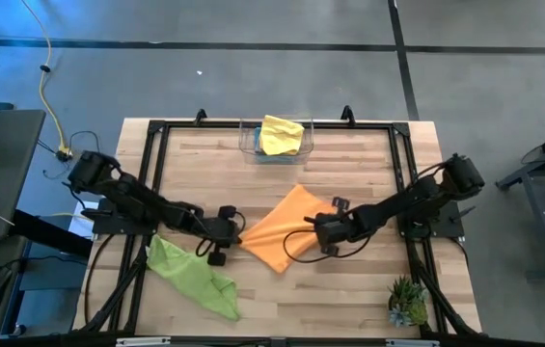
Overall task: Fold microfiber towels
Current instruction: Fold the orange towel
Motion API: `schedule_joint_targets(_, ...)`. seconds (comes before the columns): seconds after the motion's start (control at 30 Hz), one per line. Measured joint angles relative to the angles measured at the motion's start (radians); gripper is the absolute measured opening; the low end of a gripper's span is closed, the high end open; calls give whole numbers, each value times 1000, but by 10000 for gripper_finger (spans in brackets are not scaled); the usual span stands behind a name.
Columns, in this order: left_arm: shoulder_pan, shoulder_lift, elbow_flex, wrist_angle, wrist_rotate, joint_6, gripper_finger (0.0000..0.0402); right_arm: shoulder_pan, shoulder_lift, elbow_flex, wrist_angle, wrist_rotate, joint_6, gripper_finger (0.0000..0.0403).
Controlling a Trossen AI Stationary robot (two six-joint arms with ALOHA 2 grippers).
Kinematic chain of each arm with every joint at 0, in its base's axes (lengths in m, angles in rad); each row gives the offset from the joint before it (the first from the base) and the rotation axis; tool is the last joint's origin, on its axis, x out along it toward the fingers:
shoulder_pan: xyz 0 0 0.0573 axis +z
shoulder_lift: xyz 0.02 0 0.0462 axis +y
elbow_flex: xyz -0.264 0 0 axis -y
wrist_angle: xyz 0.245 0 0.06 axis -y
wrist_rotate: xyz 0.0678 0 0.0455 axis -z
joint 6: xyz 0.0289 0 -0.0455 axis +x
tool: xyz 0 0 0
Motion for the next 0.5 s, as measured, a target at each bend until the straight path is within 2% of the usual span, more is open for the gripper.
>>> schedule_joint_targets(0.17,-36,13,-3,121,6,-75,0,-25,-119,-4,-185,-6,-88,0)
schedule_joint_targets(0.27,-61,43,-1,189,-3,-113,0,-42,-201,-12,-232,-4,-115,0)
schedule_joint_targets(0.37,-86,91,27,201,12,-110,0,-50,-272,-12,-191,-24,-105,0)
schedule_joint_targets(0.5,-111,89,60,129,16,-38,0,-11,-302,-12,19,-59,-53,0)
